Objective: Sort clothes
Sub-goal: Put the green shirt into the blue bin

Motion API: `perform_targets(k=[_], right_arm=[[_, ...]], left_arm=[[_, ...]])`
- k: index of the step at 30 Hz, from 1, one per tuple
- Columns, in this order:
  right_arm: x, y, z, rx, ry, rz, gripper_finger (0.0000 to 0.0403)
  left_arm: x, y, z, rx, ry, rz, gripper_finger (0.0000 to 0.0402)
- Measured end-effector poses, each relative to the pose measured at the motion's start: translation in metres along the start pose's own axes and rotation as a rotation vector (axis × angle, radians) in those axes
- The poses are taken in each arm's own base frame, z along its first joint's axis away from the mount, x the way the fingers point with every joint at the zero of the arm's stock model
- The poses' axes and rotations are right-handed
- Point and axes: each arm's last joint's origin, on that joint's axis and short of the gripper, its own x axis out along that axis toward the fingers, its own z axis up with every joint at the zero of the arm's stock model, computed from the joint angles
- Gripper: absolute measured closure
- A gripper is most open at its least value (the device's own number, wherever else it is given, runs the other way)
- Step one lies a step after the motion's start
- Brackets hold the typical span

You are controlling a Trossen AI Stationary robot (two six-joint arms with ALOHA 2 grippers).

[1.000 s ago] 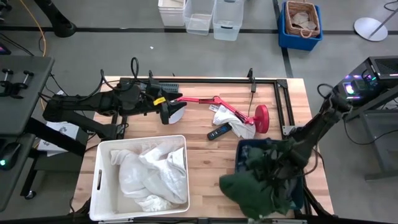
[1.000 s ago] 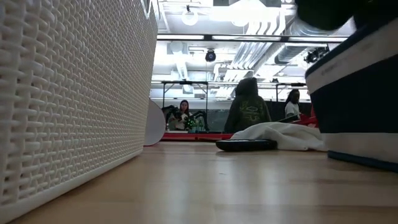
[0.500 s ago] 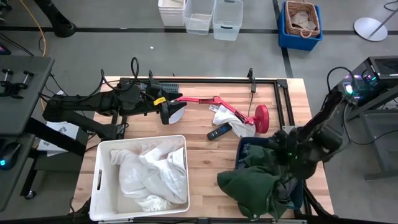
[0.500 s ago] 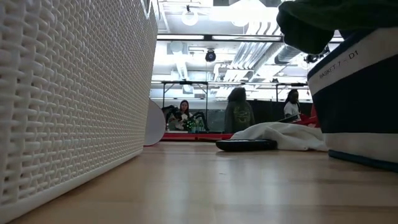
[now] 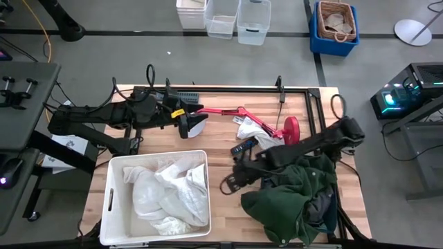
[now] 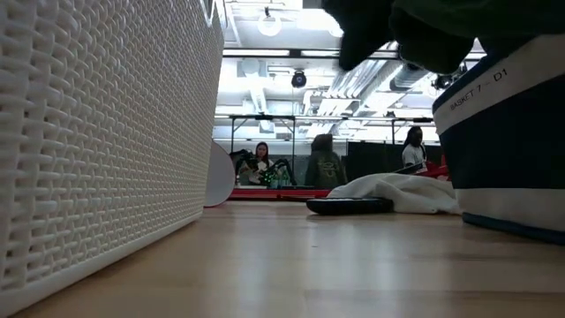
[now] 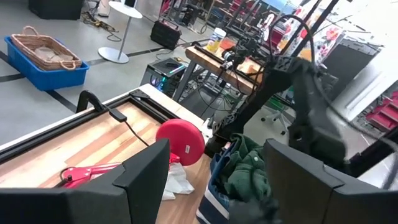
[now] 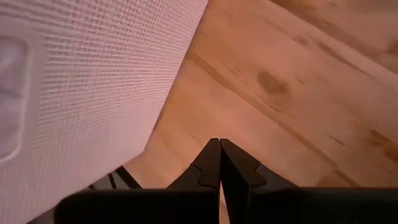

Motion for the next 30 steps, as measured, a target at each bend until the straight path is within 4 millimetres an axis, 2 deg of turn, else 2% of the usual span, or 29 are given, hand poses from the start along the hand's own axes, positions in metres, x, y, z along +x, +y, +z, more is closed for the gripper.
perform_targets(k=[3,6,12,15,19,26,30], right_arm=[[0.025,-0.004,0.007,-0.004,0.075,-0.023,0.0403],[0.049,-0.011,0.005,-0.016,0.142,-0.084,0.0403],[0.067,-0.006,0.000,-0.062,0.069,-0.065,0.0403],[0.067,-0.001,-0.001,-0.067,0.074,-0.017,0.0403],[0.066,-0.004,-0.010,-0.103,0.181,-0.035,0.0403],[0.061,0.029,-0.025,-0.236,0.342,0.348,0.0403],[0.057,0.032,-0.041,-0.247,0.555,0.398,0.0403]], left_arm=[[0.000,-0.001,0.000,-0.001,0.002,-0.004,0.0156],[-0.001,-0.002,-0.001,0.000,0.004,-0.008,0.0156],[-0.001,-0.001,-0.002,0.007,0.012,0.005,0.0156],[-0.001,0.000,-0.003,0.014,0.023,0.016,0.0156],[-0.001,0.001,-0.005,0.020,0.036,0.024,0.0156],[0.002,0.001,-0.007,0.027,0.052,0.035,0.0156],[0.005,0.001,-0.009,0.031,0.060,0.039,0.0156]])
